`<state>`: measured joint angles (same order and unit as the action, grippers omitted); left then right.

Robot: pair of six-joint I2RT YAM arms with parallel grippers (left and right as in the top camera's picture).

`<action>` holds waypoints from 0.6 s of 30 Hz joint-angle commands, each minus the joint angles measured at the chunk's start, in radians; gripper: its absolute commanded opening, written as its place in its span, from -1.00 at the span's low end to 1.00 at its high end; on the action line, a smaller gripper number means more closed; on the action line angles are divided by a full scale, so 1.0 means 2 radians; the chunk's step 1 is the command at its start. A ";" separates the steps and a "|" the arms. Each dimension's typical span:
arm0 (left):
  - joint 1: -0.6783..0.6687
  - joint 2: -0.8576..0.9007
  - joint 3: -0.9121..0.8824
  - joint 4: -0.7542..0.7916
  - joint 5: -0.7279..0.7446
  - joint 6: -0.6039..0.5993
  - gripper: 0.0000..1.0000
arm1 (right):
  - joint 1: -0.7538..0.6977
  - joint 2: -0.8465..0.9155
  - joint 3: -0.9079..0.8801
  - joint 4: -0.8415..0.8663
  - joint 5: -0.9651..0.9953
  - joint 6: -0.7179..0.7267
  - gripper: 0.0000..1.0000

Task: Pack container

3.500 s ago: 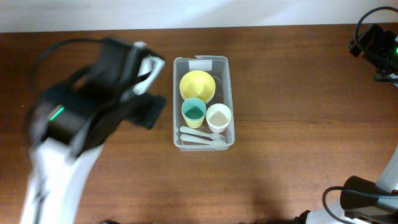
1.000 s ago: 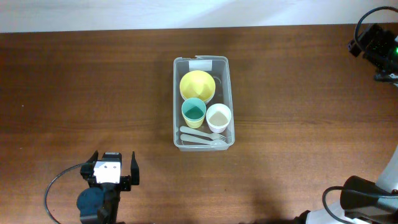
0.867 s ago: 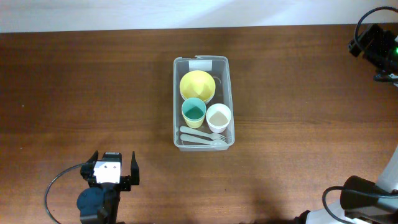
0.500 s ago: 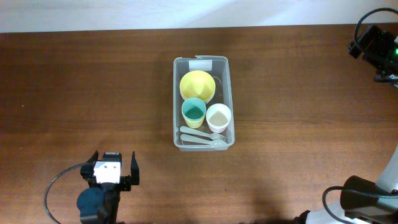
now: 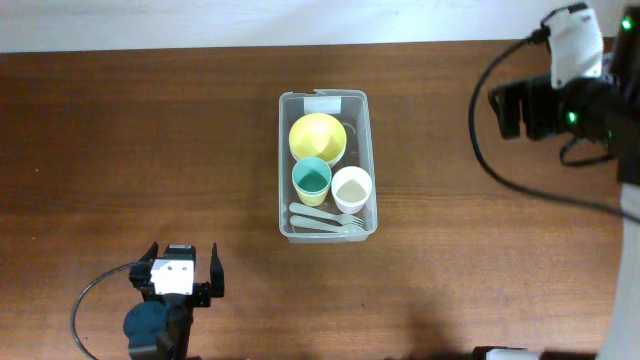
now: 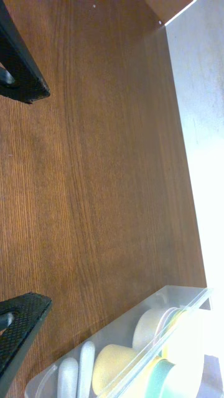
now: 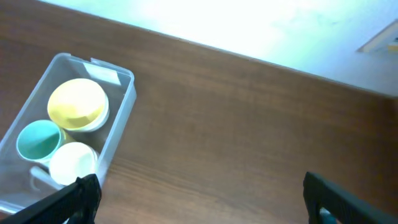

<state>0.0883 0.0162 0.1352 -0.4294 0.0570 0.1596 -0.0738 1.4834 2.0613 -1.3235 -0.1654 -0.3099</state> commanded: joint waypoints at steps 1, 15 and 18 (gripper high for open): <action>0.003 -0.006 -0.005 0.002 0.009 -0.006 1.00 | 0.001 -0.062 -0.080 0.046 0.009 -0.019 0.98; 0.003 -0.006 -0.005 0.001 0.009 -0.006 1.00 | 0.001 -0.455 -0.687 0.299 -0.026 -0.010 0.99; 0.003 -0.006 -0.005 0.002 0.009 -0.006 1.00 | 0.001 -0.527 -0.762 0.322 -0.026 0.003 0.98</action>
<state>0.0883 0.0109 0.1341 -0.4290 0.0578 0.1596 -0.0738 0.5369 0.6388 -0.7044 -0.1928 -0.3347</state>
